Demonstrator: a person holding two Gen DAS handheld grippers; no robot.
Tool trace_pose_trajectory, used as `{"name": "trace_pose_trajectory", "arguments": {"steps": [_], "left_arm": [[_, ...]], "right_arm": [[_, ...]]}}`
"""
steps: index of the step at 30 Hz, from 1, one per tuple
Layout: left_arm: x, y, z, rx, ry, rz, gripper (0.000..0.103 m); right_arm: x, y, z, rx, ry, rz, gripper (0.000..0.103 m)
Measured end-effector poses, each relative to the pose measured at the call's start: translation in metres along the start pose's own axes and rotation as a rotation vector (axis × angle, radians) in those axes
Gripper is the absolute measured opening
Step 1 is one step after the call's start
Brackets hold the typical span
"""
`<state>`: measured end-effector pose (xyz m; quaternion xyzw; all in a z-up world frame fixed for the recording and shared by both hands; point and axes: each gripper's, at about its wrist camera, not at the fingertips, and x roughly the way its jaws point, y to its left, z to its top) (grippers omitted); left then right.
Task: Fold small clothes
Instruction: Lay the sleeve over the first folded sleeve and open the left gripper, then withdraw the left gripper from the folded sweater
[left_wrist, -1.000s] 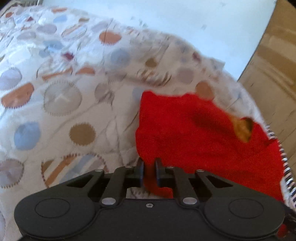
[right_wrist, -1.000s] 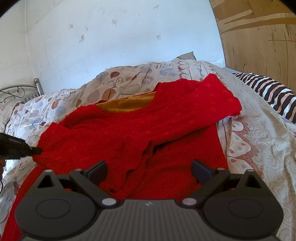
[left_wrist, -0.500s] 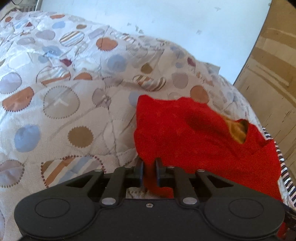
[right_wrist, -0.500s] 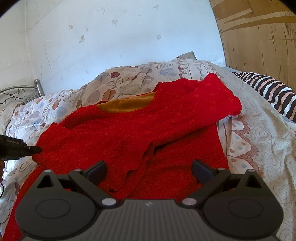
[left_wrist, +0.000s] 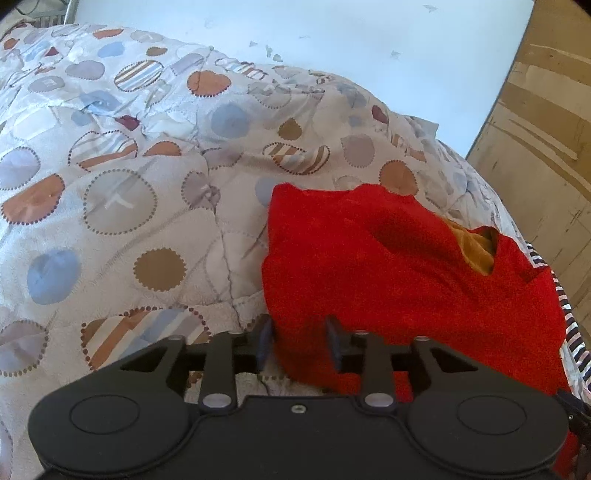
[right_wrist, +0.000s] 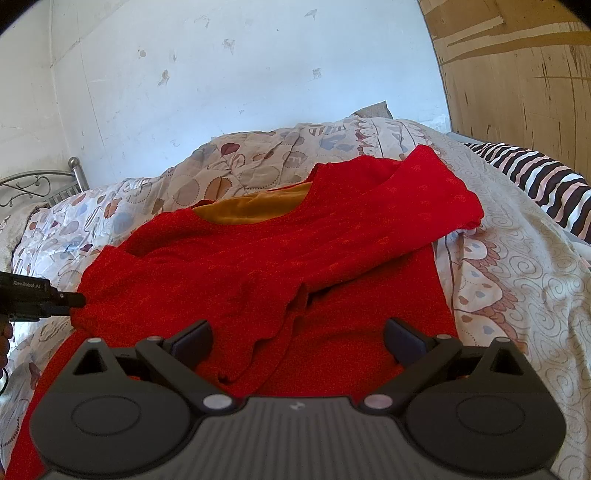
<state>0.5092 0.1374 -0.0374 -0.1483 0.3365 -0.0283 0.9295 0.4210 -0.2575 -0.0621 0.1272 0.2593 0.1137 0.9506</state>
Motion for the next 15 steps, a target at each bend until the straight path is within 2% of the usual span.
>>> {"name": "trace_pose_trajectory", "arguments": {"steps": [2, 4, 7, 9, 13, 15], "left_arm": [[-0.003, -0.001, -0.001, 0.006, -0.016, 0.002, 0.052], [-0.007, -0.003, -0.004, 0.012, -0.031, 0.002, 0.071], [-0.017, -0.006, -0.010, 0.016, -0.056, 0.002, 0.088], [-0.026, -0.010, -0.016, 0.023, -0.064, 0.001, 0.096], [-0.055, -0.018, -0.030, 0.068, -0.091, 0.004, 0.102], [-0.071, -0.024, -0.038, 0.100, -0.106, 0.016, 0.102]], "right_arm": [[0.000, 0.000, 0.000, 0.000, 0.000, 0.001, 0.102], [0.000, 0.000, 0.000, 0.000, 0.001, 0.001, 0.102], [0.000, 0.000, 0.000, 0.001, 0.001, 0.001, 0.103], [0.000, -0.001, 0.001, 0.007, 0.002, 0.006, 0.103], [-0.016, -0.002, 0.006, 0.032, -0.009, 0.011, 0.103], [-0.031, 0.001, 0.006, 0.021, -0.026, -0.008, 0.103]]}}
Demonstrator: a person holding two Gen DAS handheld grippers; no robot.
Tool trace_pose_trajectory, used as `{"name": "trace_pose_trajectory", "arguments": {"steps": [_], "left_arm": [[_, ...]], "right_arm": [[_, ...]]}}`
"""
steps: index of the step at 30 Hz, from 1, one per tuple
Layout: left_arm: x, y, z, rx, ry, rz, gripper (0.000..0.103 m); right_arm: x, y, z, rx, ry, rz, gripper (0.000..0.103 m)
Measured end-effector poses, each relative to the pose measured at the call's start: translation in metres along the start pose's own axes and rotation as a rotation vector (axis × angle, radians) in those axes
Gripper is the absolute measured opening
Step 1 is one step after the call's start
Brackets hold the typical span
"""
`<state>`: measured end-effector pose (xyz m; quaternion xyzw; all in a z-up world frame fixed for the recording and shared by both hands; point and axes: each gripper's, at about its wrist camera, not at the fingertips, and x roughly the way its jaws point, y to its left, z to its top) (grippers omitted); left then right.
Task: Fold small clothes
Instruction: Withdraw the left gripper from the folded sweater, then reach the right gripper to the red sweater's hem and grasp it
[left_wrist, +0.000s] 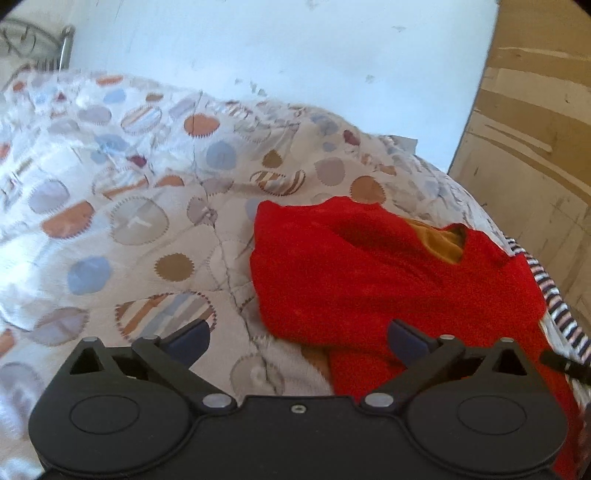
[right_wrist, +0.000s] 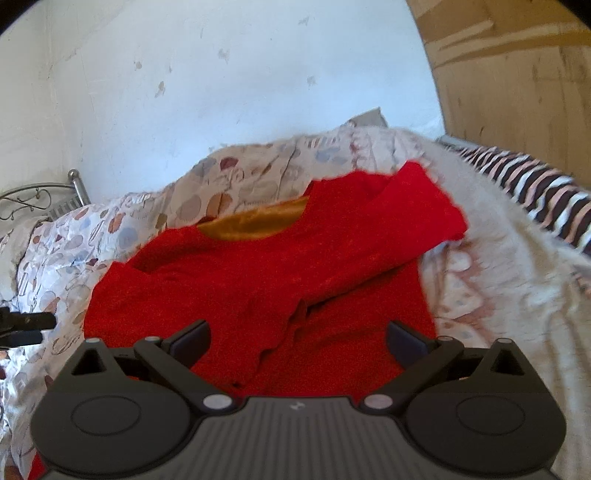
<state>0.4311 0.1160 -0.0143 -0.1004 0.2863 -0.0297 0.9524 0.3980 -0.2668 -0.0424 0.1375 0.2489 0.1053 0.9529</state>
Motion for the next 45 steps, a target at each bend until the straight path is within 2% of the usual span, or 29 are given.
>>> {"name": "trace_pose_trajectory", "arguments": {"steps": [3, 10, 15, 21, 26, 32, 39, 45], "left_arm": [[-0.028, -0.009, -0.011, 0.044, -0.011, 0.018, 0.102], [-0.087, -0.028, -0.047, 0.069, 0.015, 0.010, 0.102], [-0.123, -0.043, -0.074, 0.108, 0.027, 0.011, 0.102], [-0.155, -0.054, -0.101, 0.119, 0.051, 0.005, 0.102], [-0.172, -0.061, -0.118, 0.134, 0.070, 0.005, 0.102], [-0.187, -0.069, -0.130, 0.153, 0.080, 0.002, 0.102], [-0.197, -0.075, -0.140, 0.163, 0.091, -0.001, 0.102], [-0.199, -0.078, -0.144, 0.164, 0.099, 0.000, 0.102]], "right_arm": [[-0.033, 0.004, -0.007, -0.024, -0.026, -0.031, 0.103], [-0.124, 0.010, -0.037, -0.114, -0.066, -0.105, 0.103], [-0.178, 0.017, -0.065, -0.227, -0.055, -0.141, 0.103], [-0.220, 0.028, -0.104, -0.338, -0.036, -0.177, 0.103], [-0.235, 0.035, -0.134, -0.401, 0.000, -0.195, 0.103], [-0.230, 0.043, -0.160, -0.513, 0.042, -0.235, 0.103], [-0.213, 0.046, -0.175, -0.627, 0.061, -0.323, 0.103], [-0.199, 0.047, -0.182, -0.705, 0.053, -0.343, 0.103]]}}
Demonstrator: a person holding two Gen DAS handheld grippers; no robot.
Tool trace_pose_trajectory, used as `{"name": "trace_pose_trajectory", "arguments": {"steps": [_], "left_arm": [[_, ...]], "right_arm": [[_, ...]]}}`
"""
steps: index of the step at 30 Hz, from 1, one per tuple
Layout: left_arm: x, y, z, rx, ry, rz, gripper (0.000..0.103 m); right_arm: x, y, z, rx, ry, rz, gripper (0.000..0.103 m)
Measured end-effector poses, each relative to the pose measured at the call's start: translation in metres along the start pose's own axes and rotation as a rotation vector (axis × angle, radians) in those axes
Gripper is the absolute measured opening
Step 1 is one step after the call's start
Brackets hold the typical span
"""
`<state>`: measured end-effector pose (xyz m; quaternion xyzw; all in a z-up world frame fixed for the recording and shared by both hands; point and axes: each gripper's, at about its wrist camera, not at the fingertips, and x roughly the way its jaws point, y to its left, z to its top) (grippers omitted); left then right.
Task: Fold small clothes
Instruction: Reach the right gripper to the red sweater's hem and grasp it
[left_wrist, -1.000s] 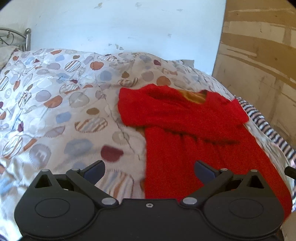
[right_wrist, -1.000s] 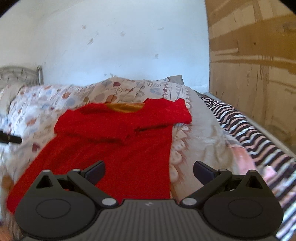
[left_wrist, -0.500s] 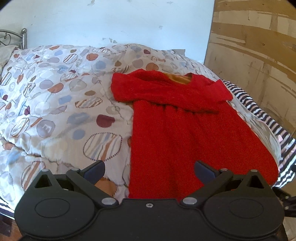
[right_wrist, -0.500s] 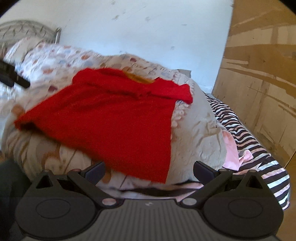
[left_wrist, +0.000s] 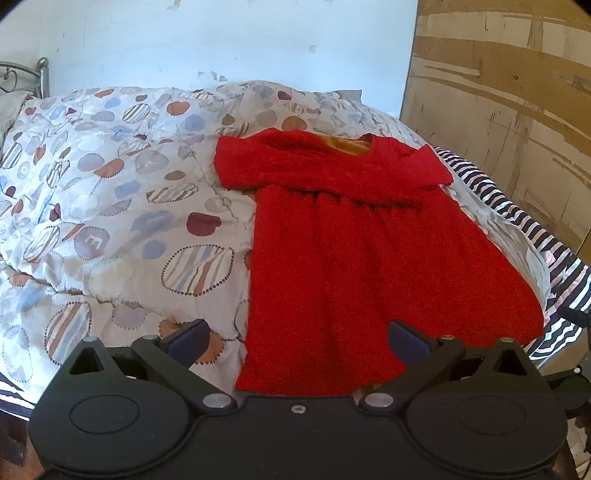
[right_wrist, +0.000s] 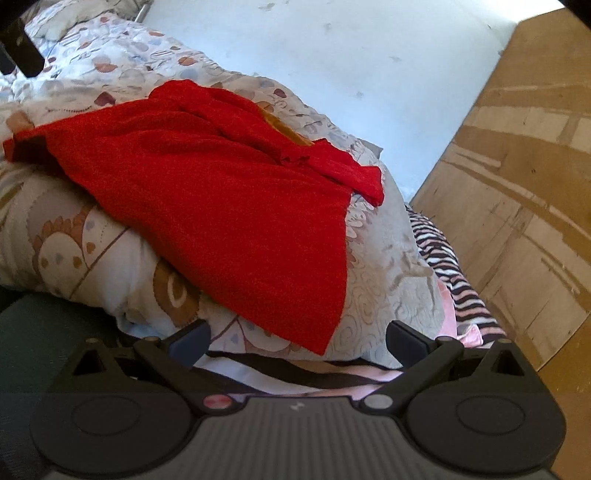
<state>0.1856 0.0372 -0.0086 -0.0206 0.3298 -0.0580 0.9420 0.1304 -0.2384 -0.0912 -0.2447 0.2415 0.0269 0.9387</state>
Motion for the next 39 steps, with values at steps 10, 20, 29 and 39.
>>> {"name": "trace_pose_trajectory", "arguments": {"steps": [10, 20, 29, 39], "left_arm": [[0.000, -0.005, -0.003, 0.009, 0.009, -0.005, 0.102], [0.000, -0.005, -0.003, 0.001, 0.010, -0.007, 0.102], [-0.003, -0.005, -0.006, -0.001, 0.001, -0.005, 0.102], [-0.002, -0.012, -0.013, 0.019, 0.004, -0.024, 0.102]], "right_arm": [[-0.006, 0.026, -0.005, -0.164, -0.089, -0.107, 0.102], [-0.023, 0.042, -0.006, -0.208, -0.182, -0.112, 0.097], [-0.007, 0.051, 0.000, -0.217, -0.188, -0.158, 0.101], [-0.014, 0.049, 0.000, -0.204, -0.214, -0.098, 0.081]]}}
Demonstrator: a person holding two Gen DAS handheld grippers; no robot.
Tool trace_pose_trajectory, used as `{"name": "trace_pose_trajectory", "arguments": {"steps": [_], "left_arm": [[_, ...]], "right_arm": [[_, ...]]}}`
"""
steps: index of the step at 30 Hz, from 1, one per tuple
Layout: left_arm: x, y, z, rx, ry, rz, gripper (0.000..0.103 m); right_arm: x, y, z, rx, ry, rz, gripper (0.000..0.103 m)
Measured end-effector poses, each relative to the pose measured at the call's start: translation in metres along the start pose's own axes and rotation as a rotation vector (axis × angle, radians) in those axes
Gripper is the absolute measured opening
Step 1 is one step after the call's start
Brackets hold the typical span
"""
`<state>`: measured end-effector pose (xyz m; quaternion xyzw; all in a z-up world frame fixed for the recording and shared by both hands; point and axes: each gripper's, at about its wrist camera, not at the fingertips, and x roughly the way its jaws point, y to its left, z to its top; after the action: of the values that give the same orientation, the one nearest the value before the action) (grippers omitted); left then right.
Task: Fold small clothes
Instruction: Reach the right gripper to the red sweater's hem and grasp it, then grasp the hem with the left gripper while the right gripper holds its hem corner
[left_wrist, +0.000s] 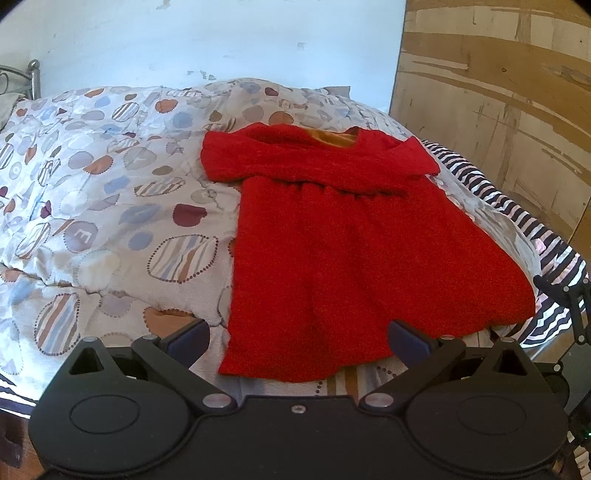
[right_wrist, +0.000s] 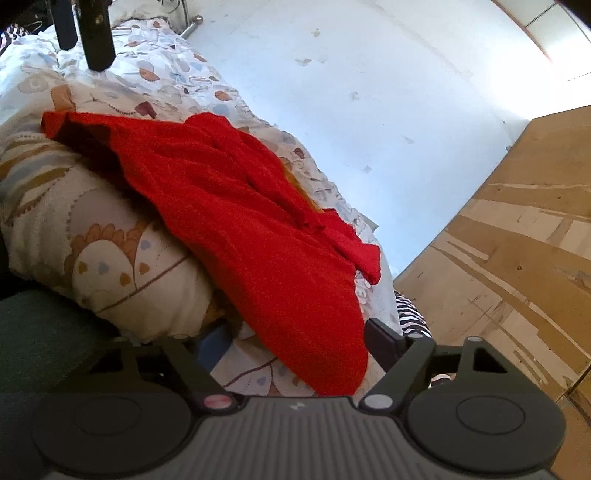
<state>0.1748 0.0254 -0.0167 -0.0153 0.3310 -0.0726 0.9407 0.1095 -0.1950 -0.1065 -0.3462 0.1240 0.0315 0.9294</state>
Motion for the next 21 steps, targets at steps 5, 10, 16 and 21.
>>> {"name": "trace_pose_trajectory", "arguments": {"steps": [5, 10, 16, 21], "left_arm": [[0.001, -0.001, -0.001, -0.001, 0.001, 0.001, 0.102], [0.001, 0.000, -0.002, -0.003, 0.001, 0.001, 0.102], [-0.002, -0.007, -0.010, 0.064, -0.035, -0.053, 0.102], [0.005, -0.033, -0.027, 0.218, -0.064, -0.079, 0.102]], "right_arm": [[-0.006, -0.003, 0.004, -0.001, -0.030, -0.038, 0.074], [0.005, 0.003, 0.004, -0.026, -0.021, -0.040, 0.077], [0.009, -0.004, 0.016, -0.006, -0.037, 0.036, 0.022], [0.016, -0.035, 0.037, 0.129, -0.020, 0.170, 0.012]]}}
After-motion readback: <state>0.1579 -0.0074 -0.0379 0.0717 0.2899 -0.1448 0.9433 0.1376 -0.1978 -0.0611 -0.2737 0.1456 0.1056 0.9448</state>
